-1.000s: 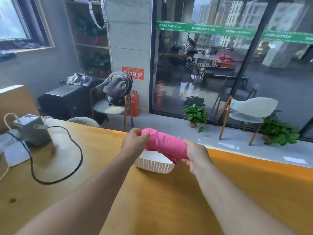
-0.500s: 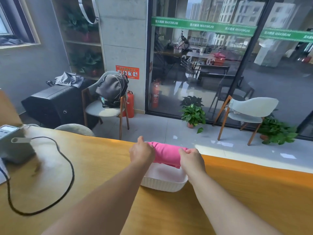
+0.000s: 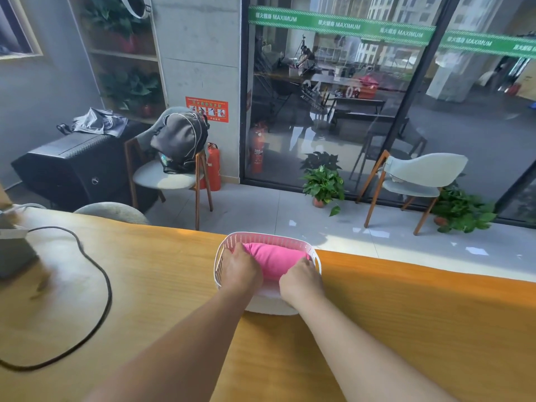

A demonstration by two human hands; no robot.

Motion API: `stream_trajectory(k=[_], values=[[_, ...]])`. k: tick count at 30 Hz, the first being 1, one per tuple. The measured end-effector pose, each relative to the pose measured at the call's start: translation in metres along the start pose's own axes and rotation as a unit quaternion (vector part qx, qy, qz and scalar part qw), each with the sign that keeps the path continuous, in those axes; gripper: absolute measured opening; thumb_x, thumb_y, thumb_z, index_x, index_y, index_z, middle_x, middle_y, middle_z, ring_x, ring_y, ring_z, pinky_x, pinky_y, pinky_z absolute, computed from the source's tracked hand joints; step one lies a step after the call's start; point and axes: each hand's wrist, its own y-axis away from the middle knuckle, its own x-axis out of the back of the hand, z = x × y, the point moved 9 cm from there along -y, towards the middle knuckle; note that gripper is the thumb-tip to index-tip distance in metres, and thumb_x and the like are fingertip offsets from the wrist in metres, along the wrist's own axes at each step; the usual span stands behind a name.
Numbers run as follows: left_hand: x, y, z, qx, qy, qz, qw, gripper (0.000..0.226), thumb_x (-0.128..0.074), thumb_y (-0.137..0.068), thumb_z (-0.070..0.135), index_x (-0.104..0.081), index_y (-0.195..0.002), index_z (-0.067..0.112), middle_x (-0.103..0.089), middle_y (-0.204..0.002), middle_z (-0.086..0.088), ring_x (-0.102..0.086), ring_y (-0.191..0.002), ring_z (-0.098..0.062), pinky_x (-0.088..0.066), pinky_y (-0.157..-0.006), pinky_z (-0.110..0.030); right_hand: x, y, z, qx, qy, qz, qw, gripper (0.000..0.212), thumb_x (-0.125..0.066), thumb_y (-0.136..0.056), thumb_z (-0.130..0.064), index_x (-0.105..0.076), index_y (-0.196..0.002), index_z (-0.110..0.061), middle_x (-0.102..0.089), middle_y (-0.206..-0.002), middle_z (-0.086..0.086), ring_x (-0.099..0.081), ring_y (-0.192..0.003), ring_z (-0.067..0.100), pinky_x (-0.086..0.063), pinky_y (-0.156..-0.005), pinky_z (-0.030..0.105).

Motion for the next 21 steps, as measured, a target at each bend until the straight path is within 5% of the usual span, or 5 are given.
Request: stream_trajectory(k=[3,7,11,15,21], values=[[-0.005,0.005,-0.002,0.024,0.011,-0.027,0.999,0.043,-0.026,-0.097,0.004,-0.043,-0.137,0.004,-0.021,-0.153,-0.015,-0.038,-0.132,-0.039,-0.028,-0.113,-0.046,-0.007,-0.003,-0.001,-0.001,0.050,-0.024,0.998,0.059,-0.044,-0.095,-0.010,-0.028,-0.147,0.010,-0.026,-0.156,0.022,-0.027,-0.144,0.031,-0.027,-0.117,0.036],[-0.008,0.001,-0.004,0.023,0.015,-0.040,0.999,0.042,-0.027,-0.099,0.006,-0.040,-0.139,0.004,-0.028,-0.149,-0.013,-0.039,-0.131,-0.037,-0.031,-0.113,-0.047,-0.004,-0.008,-0.003,0.001,0.076,-0.028,0.997,0.055,-0.048,-0.094,-0.006,-0.032,-0.145,0.007,-0.033,-0.153,0.020,-0.036,-0.140,0.031,-0.034,-0.114,0.035],[-0.013,-0.006,-0.009,0.016,-0.008,-0.039,0.999,0.047,-0.026,-0.096,0.008,-0.043,-0.140,0.010,-0.026,-0.150,-0.008,-0.037,-0.133,-0.033,-0.031,-0.111,-0.043,-0.006,-0.009,-0.002,0.007,0.098,-0.013,0.995,0.066,-0.049,-0.093,-0.005,-0.019,-0.151,0.008,-0.018,-0.161,0.017,-0.015,-0.150,0.027,-0.021,-0.120,0.032],[-0.014,-0.005,-0.016,0.039,0.019,-0.032,0.999,0.045,-0.025,-0.100,0.015,-0.040,-0.142,0.014,-0.031,-0.149,-0.004,-0.036,-0.135,-0.029,-0.031,-0.111,-0.041,-0.009,-0.005,0.004,-0.013,0.076,-0.003,0.997,0.066,-0.061,-0.088,-0.008,-0.031,-0.146,0.000,-0.022,-0.151,0.012,-0.030,-0.139,0.026,-0.037,-0.110,0.030],[-0.009,-0.007,-0.007,0.008,-0.013,-0.029,0.999,0.046,-0.039,-0.095,0.009,-0.044,-0.141,0.011,-0.030,-0.151,-0.006,-0.038,-0.135,-0.029,-0.038,-0.111,-0.041,-0.005,-0.001,0.002,0.001,0.068,-0.003,0.998,0.057,-0.059,-0.087,-0.012,-0.043,-0.141,0.000,-0.033,-0.148,0.012,-0.033,-0.137,0.024,-0.038,-0.109,0.031]])
